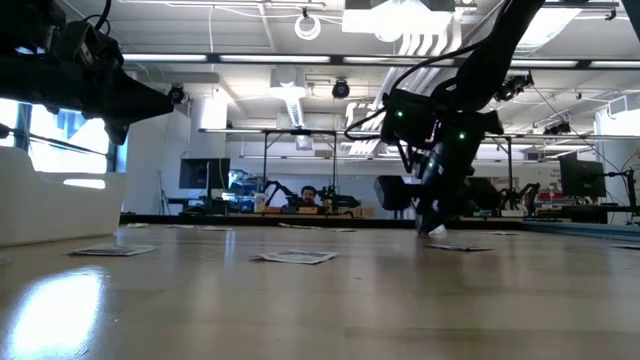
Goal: Pick & Place First Aid Supplies
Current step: Put the green bandage pack into the black bin
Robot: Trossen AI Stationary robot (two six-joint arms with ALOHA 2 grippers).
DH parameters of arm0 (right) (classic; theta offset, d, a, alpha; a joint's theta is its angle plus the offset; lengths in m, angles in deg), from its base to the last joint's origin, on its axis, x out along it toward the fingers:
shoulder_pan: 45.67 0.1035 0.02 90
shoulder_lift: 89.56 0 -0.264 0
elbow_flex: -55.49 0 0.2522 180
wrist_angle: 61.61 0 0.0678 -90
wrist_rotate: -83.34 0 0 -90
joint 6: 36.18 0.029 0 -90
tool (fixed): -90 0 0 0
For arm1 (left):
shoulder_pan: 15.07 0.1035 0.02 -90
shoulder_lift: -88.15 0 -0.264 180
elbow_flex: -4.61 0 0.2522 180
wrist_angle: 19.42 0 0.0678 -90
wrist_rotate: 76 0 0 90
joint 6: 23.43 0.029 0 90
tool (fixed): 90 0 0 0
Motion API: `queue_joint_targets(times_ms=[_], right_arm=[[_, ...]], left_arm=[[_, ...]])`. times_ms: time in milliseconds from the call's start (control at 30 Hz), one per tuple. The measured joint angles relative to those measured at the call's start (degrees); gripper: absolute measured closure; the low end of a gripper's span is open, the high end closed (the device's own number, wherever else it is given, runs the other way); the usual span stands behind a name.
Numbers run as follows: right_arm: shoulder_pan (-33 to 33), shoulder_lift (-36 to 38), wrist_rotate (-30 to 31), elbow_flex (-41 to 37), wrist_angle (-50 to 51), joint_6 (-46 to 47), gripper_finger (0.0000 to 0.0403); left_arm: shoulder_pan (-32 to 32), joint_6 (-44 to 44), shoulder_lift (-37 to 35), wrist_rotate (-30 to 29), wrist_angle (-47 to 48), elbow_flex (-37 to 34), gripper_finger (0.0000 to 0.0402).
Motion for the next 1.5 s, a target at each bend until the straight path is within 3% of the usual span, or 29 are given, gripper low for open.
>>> queue_joint_targets(times_ms=[133, 267, 433, 700, 967, 1267, 1367, 1500], right_arm=[[1.3, -0.1, 1.4, -0.1, 0.3, 0.1, 0.0399], [3.5, 1.0, 3.3, -0.3, 1.0, 2.3, 0.0398], [6.1, 7.1, -1.4, -0.7, 2.9, -0.2, 0.0401], [11.0, 16.3, -0.4, -0.5, 4.4, -2.2, 0.0402], [15.5, 20.5, -1.4, -0.3, 9.6, -1.9, 0.0402], [19.2, 20.1, -8.9, -0.4, 20.9, -5.3, 0.0403], [20.5, 19.8, -9.4, -2.1, 17.4, -4.3, 0.0403], [21.0, 18.2, -9.3, -6.9, 4.6, 0.6, 0.0403]], left_arm=[[0.0, 0.0, 0.0, 0.0, 0.0, 0.0, 0.0341], [0.0, 0.0, 0.0, 0.0, 0.0, 0.0, 0.0341], [0.0, 0.0, 0.0, 0.0, 0.0, 0.0, 0.0341], [0.0, 0.0, 0.0, 0.0, 0.0, 0.0, 0.0341], [0.0, 0.0, 0.0, 0.0, 0.0, 0.0, 0.0341], [0.0, 0.0, 0.0, 0.0, 0.0, 0.0, 0.0341], [0.0, 0.0, 0.0, 0.0, 0.0, 0.0, 0.0341], [0.0, 0.0, 0.0, 0.0, 0.0, 0.0, 0.0341]])
